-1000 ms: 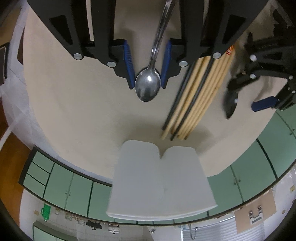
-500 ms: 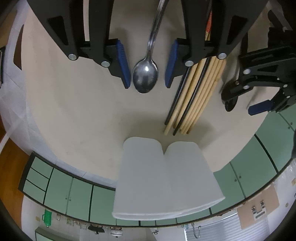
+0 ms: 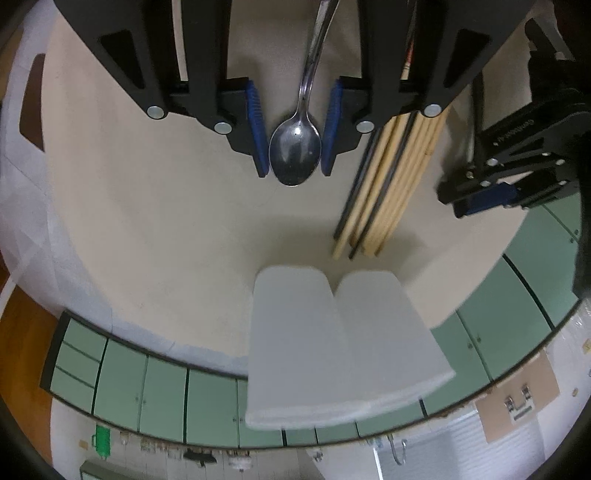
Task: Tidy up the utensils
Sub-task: 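Lift both spoons over the white holder and open both tools to drop them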
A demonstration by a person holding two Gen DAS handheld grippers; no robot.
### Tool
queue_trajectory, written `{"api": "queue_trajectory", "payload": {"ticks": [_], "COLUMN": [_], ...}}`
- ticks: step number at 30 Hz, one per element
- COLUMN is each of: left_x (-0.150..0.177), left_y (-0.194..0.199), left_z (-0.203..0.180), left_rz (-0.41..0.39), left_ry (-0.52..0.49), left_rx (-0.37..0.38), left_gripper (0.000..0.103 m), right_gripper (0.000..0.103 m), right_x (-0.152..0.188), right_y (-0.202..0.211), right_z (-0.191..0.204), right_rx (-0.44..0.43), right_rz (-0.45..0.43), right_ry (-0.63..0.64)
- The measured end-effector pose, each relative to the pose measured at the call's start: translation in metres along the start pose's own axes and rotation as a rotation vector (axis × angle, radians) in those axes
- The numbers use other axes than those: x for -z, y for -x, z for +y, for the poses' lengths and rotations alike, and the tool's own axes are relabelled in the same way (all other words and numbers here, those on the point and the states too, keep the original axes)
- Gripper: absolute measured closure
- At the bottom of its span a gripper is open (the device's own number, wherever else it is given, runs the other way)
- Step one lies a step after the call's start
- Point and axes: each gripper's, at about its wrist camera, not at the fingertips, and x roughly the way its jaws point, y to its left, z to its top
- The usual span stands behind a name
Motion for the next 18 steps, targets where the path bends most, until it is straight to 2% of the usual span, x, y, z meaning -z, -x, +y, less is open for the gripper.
{"api": "queue_trajectory", "payload": {"ticks": [4,10,14,18], "left_x": [0.000,-0.010,-0.028,-0.062], "left_y": [0.024,0.072,0.100,0.119], "left_z": [-0.004,-0.021,-0.024,-0.037], "left_rz": [-0.128,-0.343,-0.458,-0.575], "left_ry": [-0.014,-0.037,-0.024,-0.034], "left_rx": [0.024,0.010,0.022,0.014], "left_gripper": [0.068,0.068,0.068,0.068], "right_gripper": [0.075,0.075,0.075,0.075], "right_x": [-0.002,-0.023,-0.046,-0.081], "right_y": [0.027,0.070,0.100,0.122], "right_z": [-0.002,-0.006,-0.011,-0.012], "right_rx": [-0.030,-0.082,-0.108,-0.122], "right_rz": [-0.118,-0.276,-0.377,-0.454], "right_ry": [0.011,0.007,-0.004,0.003]}}
